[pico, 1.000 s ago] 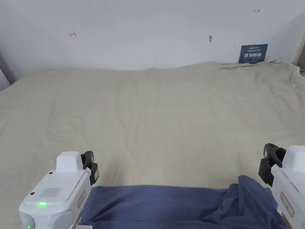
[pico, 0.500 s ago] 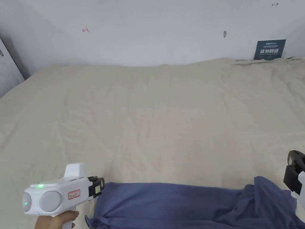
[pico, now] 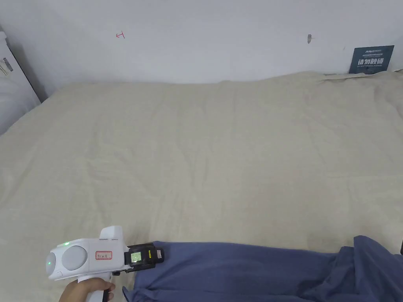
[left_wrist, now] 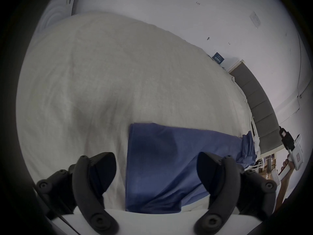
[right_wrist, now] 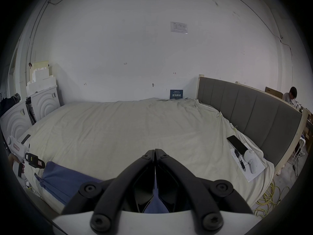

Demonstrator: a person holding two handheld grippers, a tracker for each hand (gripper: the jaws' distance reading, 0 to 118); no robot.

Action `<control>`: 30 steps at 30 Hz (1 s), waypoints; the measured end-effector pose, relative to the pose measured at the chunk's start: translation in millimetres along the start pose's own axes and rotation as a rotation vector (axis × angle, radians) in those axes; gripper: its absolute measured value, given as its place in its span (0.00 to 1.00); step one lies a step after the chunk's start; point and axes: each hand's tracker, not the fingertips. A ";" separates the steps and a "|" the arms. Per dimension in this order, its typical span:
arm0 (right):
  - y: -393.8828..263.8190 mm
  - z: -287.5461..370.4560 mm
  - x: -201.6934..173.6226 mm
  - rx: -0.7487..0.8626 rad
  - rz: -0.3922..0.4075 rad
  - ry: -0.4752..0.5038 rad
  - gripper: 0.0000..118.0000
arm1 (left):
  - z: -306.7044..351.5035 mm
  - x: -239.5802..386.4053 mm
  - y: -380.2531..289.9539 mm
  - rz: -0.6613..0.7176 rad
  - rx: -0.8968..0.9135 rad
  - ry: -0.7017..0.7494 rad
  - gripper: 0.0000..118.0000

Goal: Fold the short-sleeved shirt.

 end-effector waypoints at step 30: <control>-3.3 -7.3 7.3 -0.029 -0.006 -0.002 0.00 | 28.4 27.7 16.2 -0.144 -0.029 0.041 0.03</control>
